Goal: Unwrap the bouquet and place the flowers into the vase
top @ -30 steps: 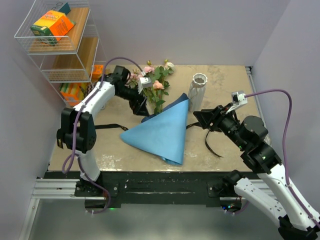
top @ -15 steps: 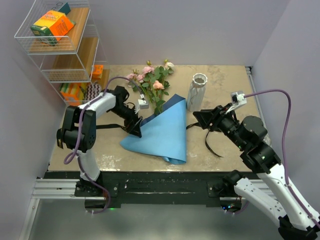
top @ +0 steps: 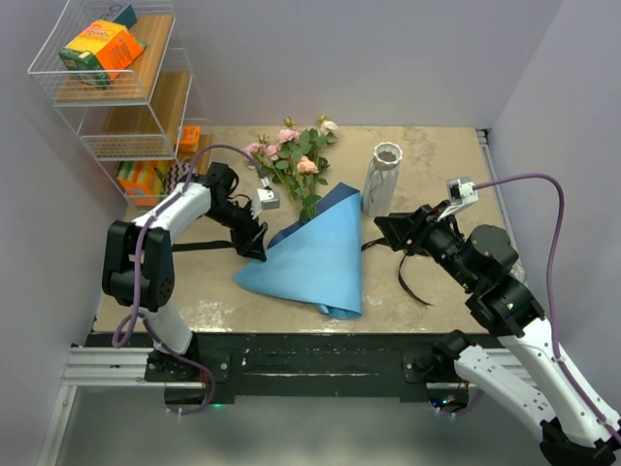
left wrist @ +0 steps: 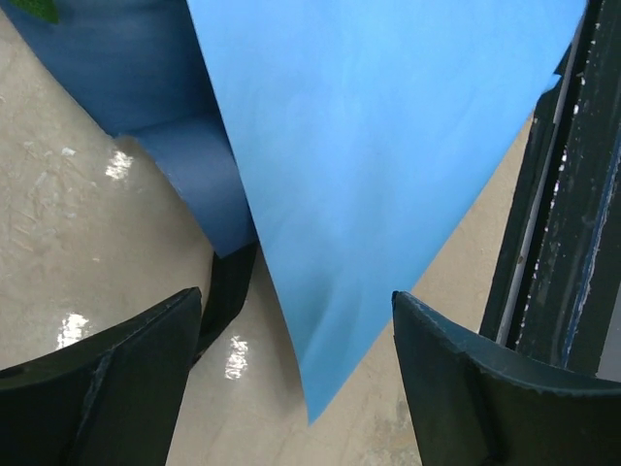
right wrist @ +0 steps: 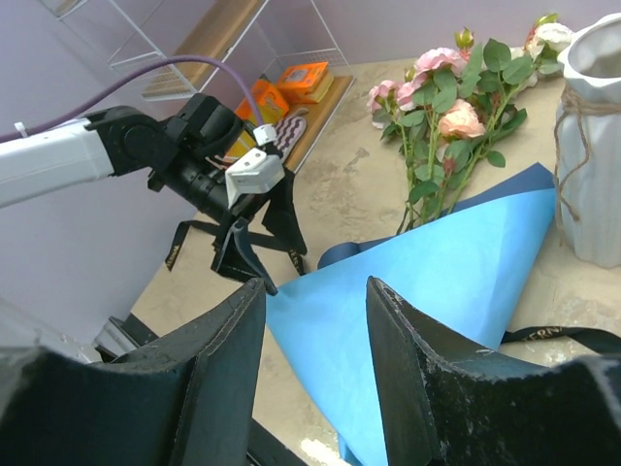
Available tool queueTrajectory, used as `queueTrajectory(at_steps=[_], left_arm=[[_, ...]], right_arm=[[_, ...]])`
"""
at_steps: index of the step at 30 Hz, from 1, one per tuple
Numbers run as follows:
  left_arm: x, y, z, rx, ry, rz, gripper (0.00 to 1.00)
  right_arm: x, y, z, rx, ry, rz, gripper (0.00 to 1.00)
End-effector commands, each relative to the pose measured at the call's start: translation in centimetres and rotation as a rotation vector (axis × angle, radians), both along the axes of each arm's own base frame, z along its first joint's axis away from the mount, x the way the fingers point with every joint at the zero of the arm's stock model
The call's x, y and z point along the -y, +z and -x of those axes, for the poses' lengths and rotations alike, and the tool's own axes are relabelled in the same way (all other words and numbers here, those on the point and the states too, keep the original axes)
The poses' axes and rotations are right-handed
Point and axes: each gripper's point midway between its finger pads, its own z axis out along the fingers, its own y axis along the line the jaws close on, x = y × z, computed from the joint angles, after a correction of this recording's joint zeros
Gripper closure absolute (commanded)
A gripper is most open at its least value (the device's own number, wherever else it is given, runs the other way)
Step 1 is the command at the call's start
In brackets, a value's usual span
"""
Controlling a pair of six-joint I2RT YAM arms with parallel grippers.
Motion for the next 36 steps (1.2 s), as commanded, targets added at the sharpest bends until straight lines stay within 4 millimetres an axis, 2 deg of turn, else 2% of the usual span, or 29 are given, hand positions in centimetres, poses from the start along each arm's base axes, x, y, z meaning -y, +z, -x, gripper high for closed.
queueTrajectory(at_steps=[1, 8, 11, 14, 15, 18, 20, 23, 25, 26, 28, 29, 32, 36], left_arm=[[-0.5, -0.6, 2.5, -0.040, -0.035, 0.003, 0.18], [-0.8, -1.6, 2.9, -0.048, -0.036, -0.016, 0.23], [-0.9, -1.9, 3.2, -0.062, -0.037, -0.020, 0.31], [-0.7, -1.6, 3.6, -0.080, -0.046, -0.001, 0.50], [-0.6, -1.4, 3.5, -0.078, -0.050, 0.006, 0.63], [-0.3, -0.6, 3.7, -0.077, -0.058, 0.024, 0.80], [-0.3, -0.2, 3.9, -0.078, -0.064, 0.032, 0.84], [-0.2, 0.1, 4.3, -0.088, -0.077, 0.039, 0.84], [-0.3, -0.1, 4.5, -0.103, -0.081, 0.040, 0.79], [-0.3, -0.3, 4.5, -0.104, -0.078, 0.035, 0.64], [-0.6, -0.9, 3.9, -0.084, -0.066, 0.013, 0.45], [-0.7, -1.2, 4.1, -0.094, -0.053, 0.003, 0.33], [-0.9, -1.9, 3.9, -0.091, -0.044, -0.011, 0.27], [-0.5, -2.1, 4.9, -0.138, -0.068, 0.024, 0.27]], right_arm=[[-0.1, 1.3, 0.4, 0.037, 0.015, -0.040, 0.51], [-0.2, 1.9, 0.6, 0.042, 0.025, -0.049, 0.51], [-0.1, 2.2, 0.7, 0.047, 0.023, -0.053, 0.51], [-0.1, 2.4, 0.7, 0.047, 0.023, -0.053, 0.52], [0.0, 2.6, 0.7, 0.048, 0.022, -0.056, 0.52], [0.0, 2.7, 0.7, 0.049, 0.020, -0.055, 0.52], [-0.1, 2.9, 0.7, 0.052, 0.023, -0.056, 0.53], [-0.2, 3.1, 0.7, 0.053, 0.028, -0.061, 0.53], [-0.2, 3.1, 0.7, 0.051, 0.031, -0.060, 0.53], [-0.2, 3.1, 0.7, 0.052, 0.031, -0.062, 0.53], [-0.3, 3.2, 0.8, 0.055, 0.036, -0.062, 0.53], [-0.3, 3.2, 0.8, 0.054, 0.037, -0.061, 0.53], [-0.3, 3.3, 0.9, 0.055, 0.039, -0.062, 0.54], [-0.1, 3.5, 0.9, 0.059, 0.033, -0.062, 0.54]])
